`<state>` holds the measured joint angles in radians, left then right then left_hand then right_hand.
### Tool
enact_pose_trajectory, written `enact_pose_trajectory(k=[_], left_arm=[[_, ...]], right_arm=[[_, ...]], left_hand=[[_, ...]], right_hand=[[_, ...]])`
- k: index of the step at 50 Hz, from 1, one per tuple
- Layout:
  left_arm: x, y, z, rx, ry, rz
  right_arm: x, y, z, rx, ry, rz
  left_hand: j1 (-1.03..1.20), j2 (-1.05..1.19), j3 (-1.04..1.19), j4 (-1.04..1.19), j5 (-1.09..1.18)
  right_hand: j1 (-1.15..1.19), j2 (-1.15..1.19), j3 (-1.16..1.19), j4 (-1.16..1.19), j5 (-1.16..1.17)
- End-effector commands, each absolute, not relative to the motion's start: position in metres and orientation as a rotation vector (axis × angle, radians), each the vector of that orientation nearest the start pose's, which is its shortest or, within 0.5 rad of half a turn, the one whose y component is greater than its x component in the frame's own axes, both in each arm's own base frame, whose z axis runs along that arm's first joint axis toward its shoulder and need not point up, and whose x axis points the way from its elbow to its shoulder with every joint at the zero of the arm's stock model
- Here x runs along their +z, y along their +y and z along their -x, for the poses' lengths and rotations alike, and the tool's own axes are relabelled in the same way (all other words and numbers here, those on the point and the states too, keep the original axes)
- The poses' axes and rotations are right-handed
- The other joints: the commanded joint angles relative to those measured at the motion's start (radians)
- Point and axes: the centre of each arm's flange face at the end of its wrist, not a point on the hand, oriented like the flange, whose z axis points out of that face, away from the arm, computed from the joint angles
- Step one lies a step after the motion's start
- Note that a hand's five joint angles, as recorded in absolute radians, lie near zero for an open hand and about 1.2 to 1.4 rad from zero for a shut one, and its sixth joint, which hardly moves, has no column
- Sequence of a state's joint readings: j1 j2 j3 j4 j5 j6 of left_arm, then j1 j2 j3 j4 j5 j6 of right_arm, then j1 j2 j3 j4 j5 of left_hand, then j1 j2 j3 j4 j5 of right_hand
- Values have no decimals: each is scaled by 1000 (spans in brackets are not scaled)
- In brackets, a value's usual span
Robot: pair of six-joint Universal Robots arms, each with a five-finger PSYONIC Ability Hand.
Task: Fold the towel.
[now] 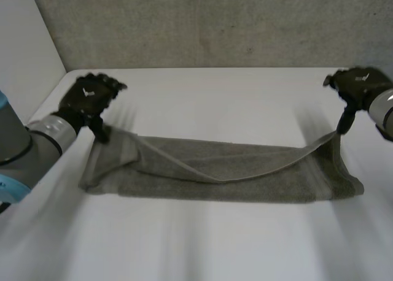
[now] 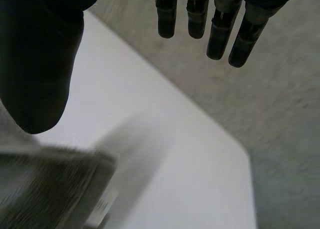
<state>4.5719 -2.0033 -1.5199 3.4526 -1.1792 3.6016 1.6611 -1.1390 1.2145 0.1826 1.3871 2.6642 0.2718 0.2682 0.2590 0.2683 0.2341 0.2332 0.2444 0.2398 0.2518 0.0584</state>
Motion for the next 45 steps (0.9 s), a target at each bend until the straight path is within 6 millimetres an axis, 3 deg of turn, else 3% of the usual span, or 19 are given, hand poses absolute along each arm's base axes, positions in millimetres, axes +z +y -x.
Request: enact_pose_trajectory(k=[1,8,10,13,18,24,29,34,39,45], left_arm=[[221,-357,217,-2241,2001,-1067],[205,-346,213,-2170,2098,-1080],[196,-333,210,-2129,2151,-1093],[199,-325,207,-2125,2155,-1087],[191,-294,198,-2087,2226,-1109],[179,-279,202,-2076,2282,-1183],[174,-272,207,-2063,2309,-1214],[171,-262,217,-2053,2331,-1280],[169,-253,223,-2024,2378,-1344],[164,-256,224,-1970,2443,-1363]], right_arm=[[289,-344,-181,-2090,2313,851],[278,-326,-178,-2023,2347,875],[265,-314,-176,-1960,2387,892],[259,-308,-176,-1924,2399,914],[236,-279,-182,-1802,2350,1121],[223,-275,-181,-1771,2306,1210],[213,-272,-183,-1708,2284,1240],[203,-270,-185,-1633,2296,1238],[194,-269,-186,-1531,2325,1235],[179,-278,-187,-1433,2360,1250]], left_hand=[[-79,-75,-66,-75,-216],[-64,-61,-51,-61,-201],[-61,-58,-48,-58,-198],[-64,-61,-51,-61,-201],[-64,-61,-51,-61,-201],[-52,-49,-40,-49,-189],[-17,-14,-4,-14,-154],[240,244,253,244,104],[455,458,468,458,318],[488,491,501,491,351]], right_hand=[[-59,-70,-65,-77,-58],[-59,-70,-65,-77,-58],[-59,-70,-65,-77,-58],[-59,-70,-65,-77,-58],[-59,-70,-65,-77,-58],[-59,-70,-65,-77,-58],[139,128,133,121,140],[406,395,399,387,406],[445,434,438,426,445],[454,442,447,435,454]])
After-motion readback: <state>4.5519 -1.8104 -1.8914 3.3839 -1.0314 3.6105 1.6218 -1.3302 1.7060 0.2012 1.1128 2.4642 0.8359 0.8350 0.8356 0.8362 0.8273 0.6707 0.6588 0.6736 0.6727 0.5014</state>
